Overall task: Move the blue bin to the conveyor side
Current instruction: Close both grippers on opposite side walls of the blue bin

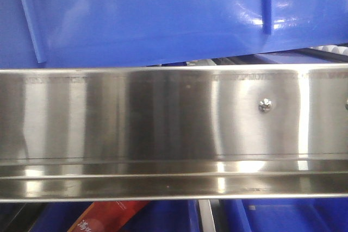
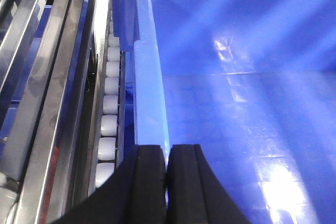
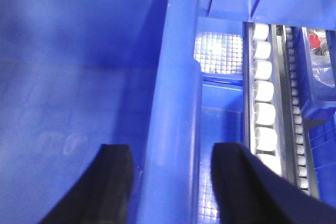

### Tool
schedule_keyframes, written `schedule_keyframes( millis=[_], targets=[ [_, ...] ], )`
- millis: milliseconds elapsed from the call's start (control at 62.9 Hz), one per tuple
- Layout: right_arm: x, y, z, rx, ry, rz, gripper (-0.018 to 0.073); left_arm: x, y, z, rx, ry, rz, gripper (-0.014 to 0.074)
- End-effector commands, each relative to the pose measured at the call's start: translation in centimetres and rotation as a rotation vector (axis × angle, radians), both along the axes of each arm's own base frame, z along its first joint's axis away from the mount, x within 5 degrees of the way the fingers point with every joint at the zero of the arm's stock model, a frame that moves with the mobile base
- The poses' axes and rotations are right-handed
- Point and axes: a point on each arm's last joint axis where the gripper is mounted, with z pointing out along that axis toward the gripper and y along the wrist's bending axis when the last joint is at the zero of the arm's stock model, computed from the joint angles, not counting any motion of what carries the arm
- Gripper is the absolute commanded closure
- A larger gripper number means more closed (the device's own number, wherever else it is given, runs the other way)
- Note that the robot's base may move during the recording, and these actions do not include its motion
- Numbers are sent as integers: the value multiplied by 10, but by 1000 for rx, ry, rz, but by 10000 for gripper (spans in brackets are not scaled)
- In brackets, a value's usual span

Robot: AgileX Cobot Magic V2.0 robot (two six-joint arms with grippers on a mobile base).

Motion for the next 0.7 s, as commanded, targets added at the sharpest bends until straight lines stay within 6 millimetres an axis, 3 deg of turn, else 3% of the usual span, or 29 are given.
schedule_keyframes(
  millis=[0, 509, 684],
  targets=[
    [0, -1, 3, -2, -23, -12, 331, -1, 0, 2, 0, -13, 0, 604],
    [0, 0, 3, -2, -20, -11, 328, -1, 0, 2, -1, -13, 1, 604],
    [2, 0, -11, -19, 25, -13, 250, -1, 0, 2, -1, -13, 1, 604]
  ],
)
